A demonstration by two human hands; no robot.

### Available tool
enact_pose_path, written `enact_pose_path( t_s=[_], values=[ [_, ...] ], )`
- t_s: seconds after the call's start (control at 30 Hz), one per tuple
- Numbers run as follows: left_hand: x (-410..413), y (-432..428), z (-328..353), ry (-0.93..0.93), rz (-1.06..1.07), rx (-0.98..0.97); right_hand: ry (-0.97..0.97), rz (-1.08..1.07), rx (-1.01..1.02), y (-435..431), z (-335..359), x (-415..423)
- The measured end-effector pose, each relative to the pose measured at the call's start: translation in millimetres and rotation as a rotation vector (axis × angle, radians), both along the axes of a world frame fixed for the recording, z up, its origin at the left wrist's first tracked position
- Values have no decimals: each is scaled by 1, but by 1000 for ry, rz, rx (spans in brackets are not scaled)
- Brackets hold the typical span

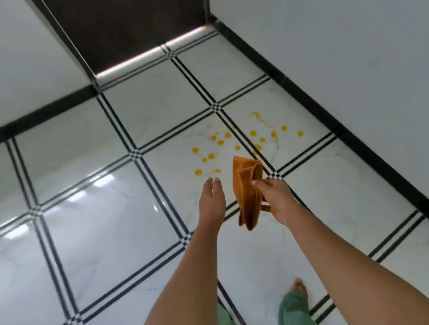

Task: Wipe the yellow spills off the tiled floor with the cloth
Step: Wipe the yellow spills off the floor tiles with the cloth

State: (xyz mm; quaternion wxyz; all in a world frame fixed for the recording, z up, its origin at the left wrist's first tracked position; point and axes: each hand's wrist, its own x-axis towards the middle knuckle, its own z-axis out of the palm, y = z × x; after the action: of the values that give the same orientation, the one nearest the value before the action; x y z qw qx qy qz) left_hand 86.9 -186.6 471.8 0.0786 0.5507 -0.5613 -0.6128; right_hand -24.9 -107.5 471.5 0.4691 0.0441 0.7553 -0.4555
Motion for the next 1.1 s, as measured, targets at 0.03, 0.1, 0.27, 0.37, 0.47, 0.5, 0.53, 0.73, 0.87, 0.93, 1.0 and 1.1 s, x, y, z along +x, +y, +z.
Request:
enact_pose_path(
  t_s=[0.03, 0.1, 0.27, 0.37, 0.47, 0.5, 0.53, 0.73, 0.87, 0.93, 1.0, 1.1],
  values=[
    [13, -10, 18, 17, -9, -2, 15, -8, -13, -8, 21, 11],
    [37, -27, 45, 33, -28, -5, 38, -26, -40, -21, 50, 27],
    [82, -81, 83, 91, -41, 17, 80, -49, -107, -59, 98, 60],
    [87, -115, 97, 103, -48, 44, 98, -64, -138, -88, 112, 67],
    [80, -150, 103, 127, -77, 68, 102, -101, -167, -122, 118, 64],
    [74, -165, 103, 129, -91, 64, 103, -115, -182, -137, 118, 61],
    [68, -180, 103, 130, -102, 61, 102, -132, -196, -150, 117, 57],
    [23, -275, 104, 129, -150, 42, 70, -254, -240, -244, 108, 16],
    [-16, -346, 112, 91, -198, 35, 10, -342, -250, -307, 109, -18],
    [-49, -387, 119, 94, -207, 8, -9, -381, -263, -345, 114, -45],
    [-79, -420, 124, 86, -229, 6, -5, -426, -261, -374, 120, -67],
    [-123, -458, 125, 80, -306, 15, 12, -483, -240, -410, 121, -99]
  ],
)
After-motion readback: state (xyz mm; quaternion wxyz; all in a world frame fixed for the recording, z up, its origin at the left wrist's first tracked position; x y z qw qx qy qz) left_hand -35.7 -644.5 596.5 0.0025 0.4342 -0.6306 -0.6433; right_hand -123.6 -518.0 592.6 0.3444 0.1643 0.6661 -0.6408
